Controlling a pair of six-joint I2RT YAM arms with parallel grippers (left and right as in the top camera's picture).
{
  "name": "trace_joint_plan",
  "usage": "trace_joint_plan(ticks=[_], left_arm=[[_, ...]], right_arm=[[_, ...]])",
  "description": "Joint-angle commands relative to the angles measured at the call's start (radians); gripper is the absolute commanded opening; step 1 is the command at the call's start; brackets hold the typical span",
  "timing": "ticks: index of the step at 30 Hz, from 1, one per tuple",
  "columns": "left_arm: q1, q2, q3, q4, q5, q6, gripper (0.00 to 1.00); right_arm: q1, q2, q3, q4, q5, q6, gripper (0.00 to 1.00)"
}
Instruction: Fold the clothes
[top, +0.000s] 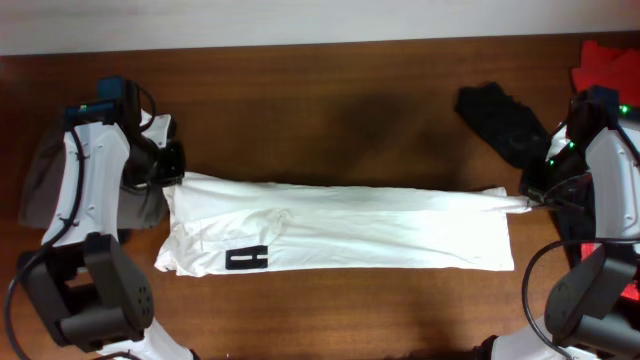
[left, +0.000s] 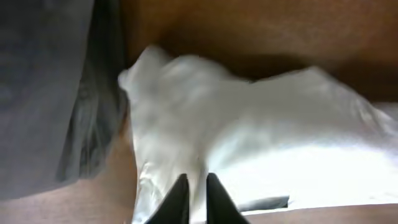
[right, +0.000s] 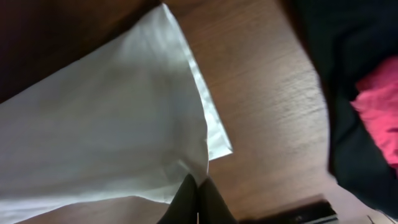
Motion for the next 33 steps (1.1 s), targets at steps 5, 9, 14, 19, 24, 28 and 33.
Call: trace_joint_plan(ticks=[5, 9, 14, 19, 24, 28, 33], left_arm=[[0.015, -0.016, 0.002, 0.001, 0.000, 0.008, 0.11], [0.014, -0.015, 0.002, 0.015, 0.034, 0.008, 0.11], [0.012, -0.008, -0.008, 0.043, 0.082, 0.009, 0.15], [0.006, 0.018, -0.058, 0.082, 0.131, 0.009, 0.18], [-0.013, 0.057, -0.130, 0.137, 0.130, 0.005, 0.19], [-0.013, 0.098, -0.145, 0.150, 0.116, -0.006, 0.19], [-0.013, 0.126, -0.146, 0.165, 0.108, -0.007, 0.19]], right_arm=[[-0.013, -0.010, 0.011, -0.012, 0.060, 0.015, 0.04], [-0.013, -0.010, 0.011, -0.012, 0.060, 0.015, 0.04], [-0.013, -0.010, 0.011, -0.008, 0.060, 0.015, 0.04], [-0.012, -0.010, 0.011, -0.007, 0.060, 0.015, 0.04], [-0.012, -0.010, 0.011, -0.007, 0.060, 0.015, 0.04], [-0.012, -0.010, 0.011, -0.008, 0.060, 0.015, 0.04], [-0.012, -0.010, 0.011, -0.008, 0.060, 0.015, 0.04]])
